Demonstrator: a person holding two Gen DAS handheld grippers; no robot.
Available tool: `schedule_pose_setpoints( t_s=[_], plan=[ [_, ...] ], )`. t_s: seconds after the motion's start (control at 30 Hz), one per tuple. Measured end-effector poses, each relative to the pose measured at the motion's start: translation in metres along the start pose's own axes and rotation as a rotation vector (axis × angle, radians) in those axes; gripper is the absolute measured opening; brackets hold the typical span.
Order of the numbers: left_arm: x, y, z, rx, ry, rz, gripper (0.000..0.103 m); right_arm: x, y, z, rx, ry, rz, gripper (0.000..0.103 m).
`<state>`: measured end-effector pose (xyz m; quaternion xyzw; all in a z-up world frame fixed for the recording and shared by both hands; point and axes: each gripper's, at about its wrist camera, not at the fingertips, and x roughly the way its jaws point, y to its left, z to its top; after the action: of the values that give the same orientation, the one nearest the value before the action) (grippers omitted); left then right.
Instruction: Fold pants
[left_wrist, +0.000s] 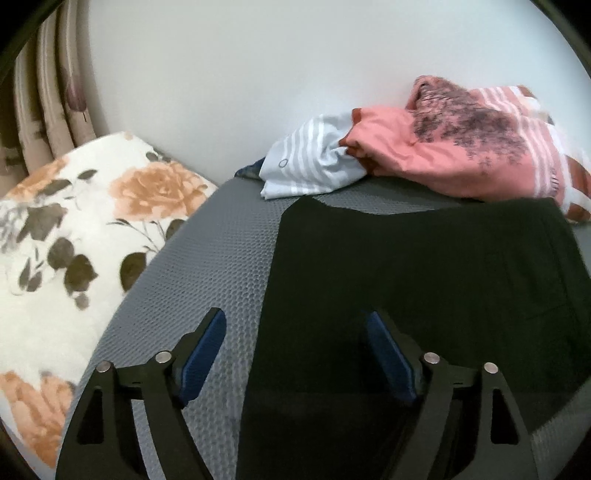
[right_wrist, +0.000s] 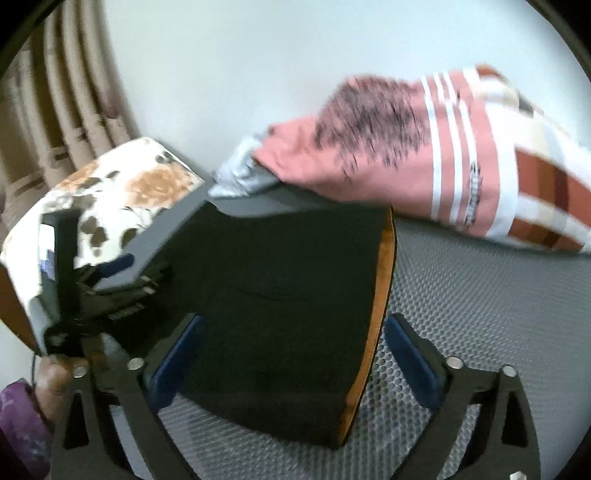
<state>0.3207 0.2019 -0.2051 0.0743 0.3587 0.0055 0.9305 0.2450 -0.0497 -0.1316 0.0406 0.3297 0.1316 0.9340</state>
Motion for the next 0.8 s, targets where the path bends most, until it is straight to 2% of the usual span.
schedule_pose_setpoints(
  t_s=[0.23,0.47,0.57,0.73,0.8],
  plan=[
    [-0.066,-0.011,0.001,0.030,-0.100,0.014,0.098,-0.044,0.020,-0.005,0.029,-0.048,0.040,0.101],
    [-0.134,-0.019,0.010,0.044,-0.199,0.055,0.102,-0.086,0.032,-0.011,0.037,-0.085,0.065,0.103],
    [-0.163,-0.021,0.016,0.042,-0.238,0.034,0.103,-0.108,0.037,-0.015,0.023,-0.106,0.064,0.103],
    [-0.212,-0.020,0.024,0.002,-0.298,0.023,0.103,-0.144,0.037,-0.014,0.031,-0.154,0.076,0.103],
    [-0.235,-0.017,0.027,-0.032,-0.340,0.051,0.103,-0.159,0.036,-0.014,0.031,-0.176,0.078,0.103]
  ],
)
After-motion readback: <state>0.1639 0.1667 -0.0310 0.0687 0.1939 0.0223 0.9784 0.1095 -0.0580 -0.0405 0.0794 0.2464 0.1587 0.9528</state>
